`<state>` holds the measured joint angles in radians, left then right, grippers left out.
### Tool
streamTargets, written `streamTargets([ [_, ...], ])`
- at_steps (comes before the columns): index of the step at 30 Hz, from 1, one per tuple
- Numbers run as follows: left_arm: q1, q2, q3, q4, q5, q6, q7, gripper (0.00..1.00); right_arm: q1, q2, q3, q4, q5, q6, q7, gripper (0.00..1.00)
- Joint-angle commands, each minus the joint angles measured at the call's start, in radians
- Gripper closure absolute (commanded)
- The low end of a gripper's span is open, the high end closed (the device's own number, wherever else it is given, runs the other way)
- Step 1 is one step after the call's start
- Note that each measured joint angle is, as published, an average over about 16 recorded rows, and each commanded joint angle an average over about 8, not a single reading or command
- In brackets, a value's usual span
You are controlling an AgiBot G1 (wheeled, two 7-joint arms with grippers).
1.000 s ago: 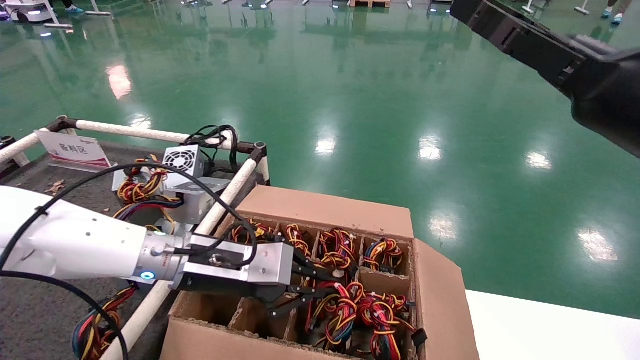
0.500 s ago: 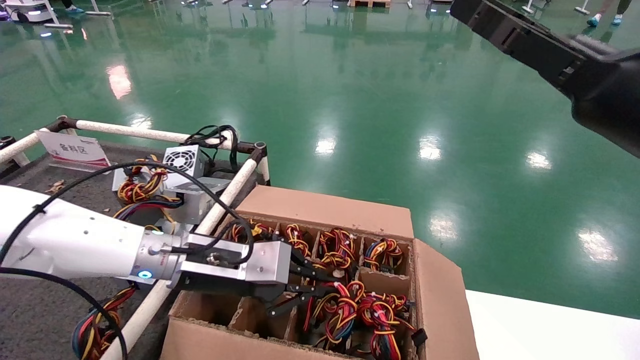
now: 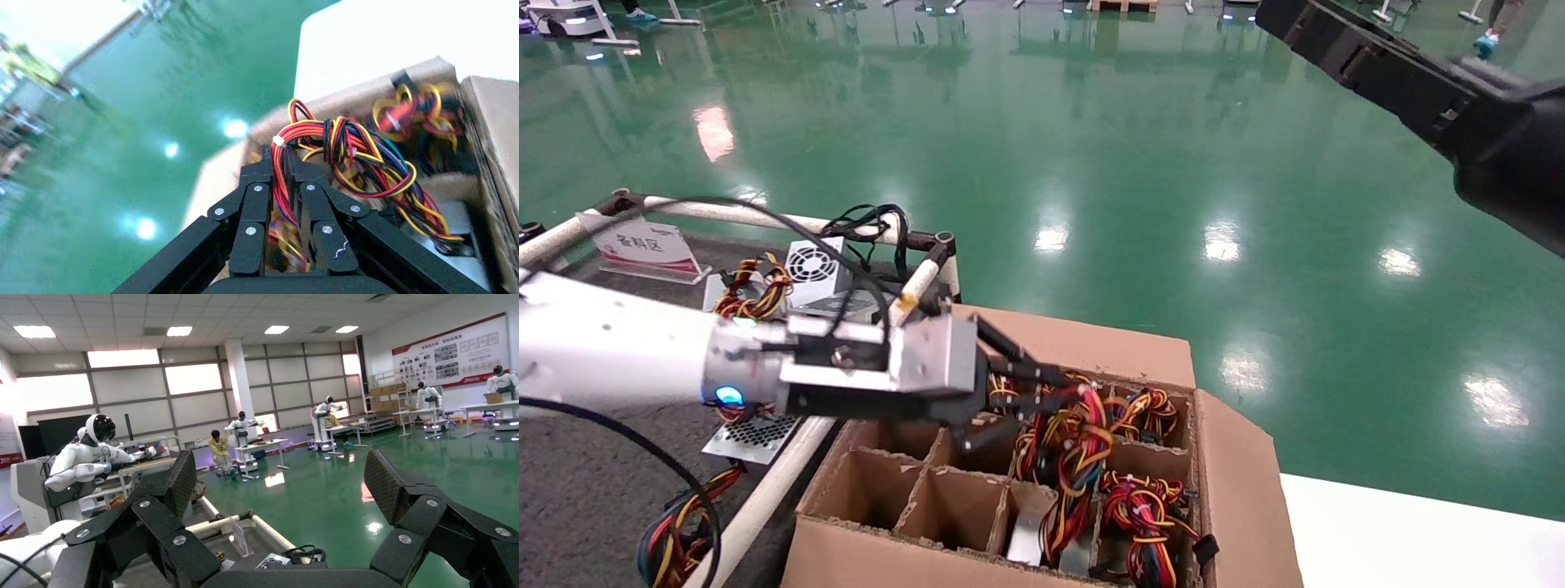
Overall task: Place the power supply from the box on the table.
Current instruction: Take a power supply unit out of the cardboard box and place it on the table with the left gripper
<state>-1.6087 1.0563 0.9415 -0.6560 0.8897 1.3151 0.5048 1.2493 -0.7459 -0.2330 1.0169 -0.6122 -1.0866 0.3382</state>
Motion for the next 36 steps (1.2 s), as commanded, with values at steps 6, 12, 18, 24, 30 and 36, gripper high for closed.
streamTargets([
  [6, -0.034, -0.019, -0.035, -0.023, -0.052, 0.023, 0.023, 1.0, 0.0, 0.0, 0.0, 0.0, 0.0, 0.0, 0.0, 0.0],
  [12, -0.062, -0.03, -0.064, -0.04, -0.09, 0.037, 0.043, 1.0, 0.0, 0.0, 0.0, 0.0, 0.0, 0.0, 0.0, 0.0],
  [18, -0.097, -0.04, -0.1, -0.06, -0.124, 0.05, 0.066, 1.0, 0.0, 0.0, 0.0, 0.0, 0.0, 0.0, 0.0, 0.0],
  [24, -0.138, -0.052, -0.131, -0.081, -0.145, 0.064, 0.082, 1.0, 0.0, 0.0, 0.0, 0.0, 0.0, 0.0, 0.0, 0.0],
  [30, -0.178, -0.064, -0.148, -0.09, -0.144, 0.067, 0.091, 1.0, 0.0, 0.0, 0.0, 0.0, 0.0, 0.0, 0.0, 0.0],
  [36, -0.217, -0.077, -0.154, -0.076, -0.122, 0.054, 0.101, 1.0, 0.0, 0.0, 0.0, 0.0, 0.0, 0.0, 0.0, 0.0],
])
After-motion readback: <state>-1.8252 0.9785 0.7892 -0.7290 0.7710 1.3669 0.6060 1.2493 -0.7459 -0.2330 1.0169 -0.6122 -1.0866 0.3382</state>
